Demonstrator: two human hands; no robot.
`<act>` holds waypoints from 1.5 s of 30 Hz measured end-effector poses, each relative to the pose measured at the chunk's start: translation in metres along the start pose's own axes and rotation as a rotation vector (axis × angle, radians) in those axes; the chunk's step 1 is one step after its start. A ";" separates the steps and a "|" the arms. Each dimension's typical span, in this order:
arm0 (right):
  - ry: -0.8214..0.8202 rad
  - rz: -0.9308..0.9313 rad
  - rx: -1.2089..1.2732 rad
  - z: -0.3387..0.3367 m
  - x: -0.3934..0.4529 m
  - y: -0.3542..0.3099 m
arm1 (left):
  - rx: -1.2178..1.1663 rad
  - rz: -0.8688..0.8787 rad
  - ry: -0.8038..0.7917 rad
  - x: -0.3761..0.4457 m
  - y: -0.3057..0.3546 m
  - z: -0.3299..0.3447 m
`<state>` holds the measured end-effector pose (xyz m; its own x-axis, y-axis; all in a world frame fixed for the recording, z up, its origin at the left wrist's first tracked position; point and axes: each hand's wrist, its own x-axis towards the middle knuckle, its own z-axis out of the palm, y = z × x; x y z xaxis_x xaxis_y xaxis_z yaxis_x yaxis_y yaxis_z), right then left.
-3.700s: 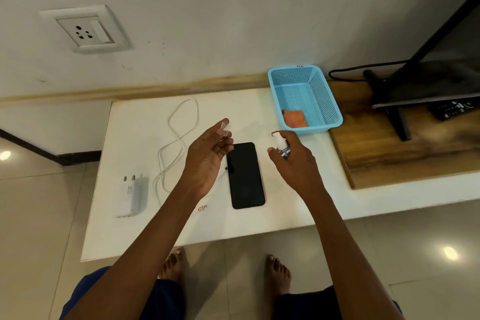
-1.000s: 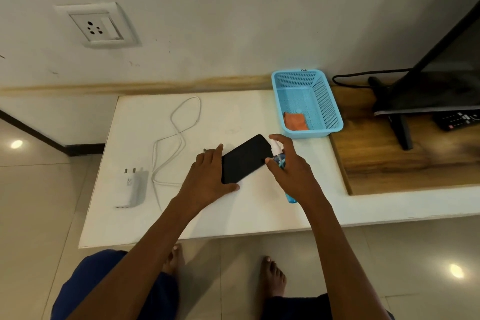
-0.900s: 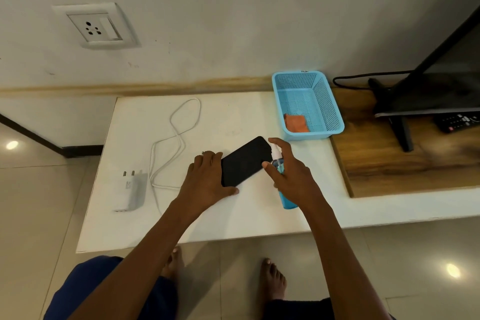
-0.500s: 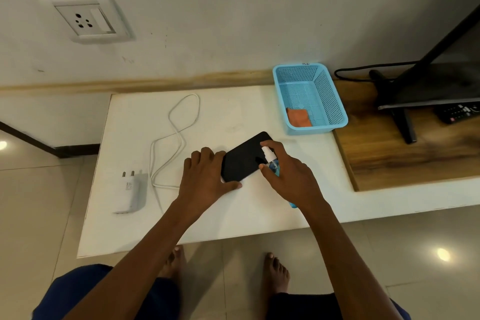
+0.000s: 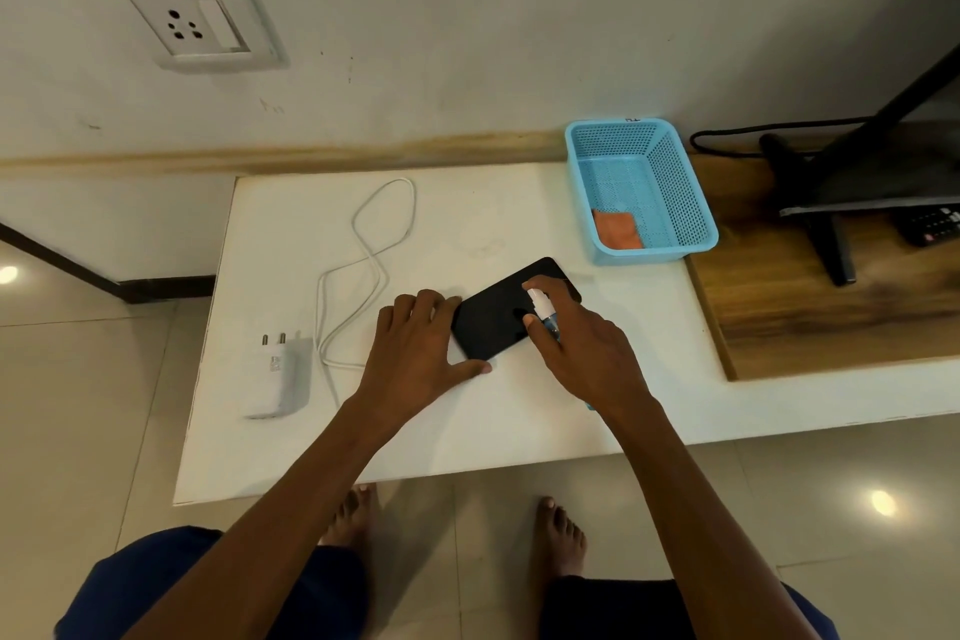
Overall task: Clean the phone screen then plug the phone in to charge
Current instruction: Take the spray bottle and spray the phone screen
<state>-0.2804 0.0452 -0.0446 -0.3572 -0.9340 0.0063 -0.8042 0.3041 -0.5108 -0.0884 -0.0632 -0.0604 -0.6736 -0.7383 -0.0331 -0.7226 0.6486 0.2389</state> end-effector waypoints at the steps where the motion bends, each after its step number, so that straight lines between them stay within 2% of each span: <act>1: -0.009 0.009 -0.006 0.000 0.001 -0.001 | 0.003 0.000 -0.001 0.000 0.000 0.000; 19: -0.055 0.053 -0.083 0.002 0.003 -0.010 | 0.037 -0.002 -0.002 0.002 0.002 0.000; 32: 0.012 0.116 -0.160 0.005 0.003 -0.015 | 0.048 -0.009 -0.013 0.003 0.001 0.001; 45: 0.084 0.158 -0.052 -0.014 0.006 0.003 | 0.044 -0.021 -0.019 0.004 0.005 -0.001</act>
<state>-0.2921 0.0432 -0.0340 -0.5182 -0.8552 0.0026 -0.7574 0.4575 -0.4659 -0.0941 -0.0629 -0.0588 -0.6608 -0.7485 -0.0559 -0.7424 0.6409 0.1952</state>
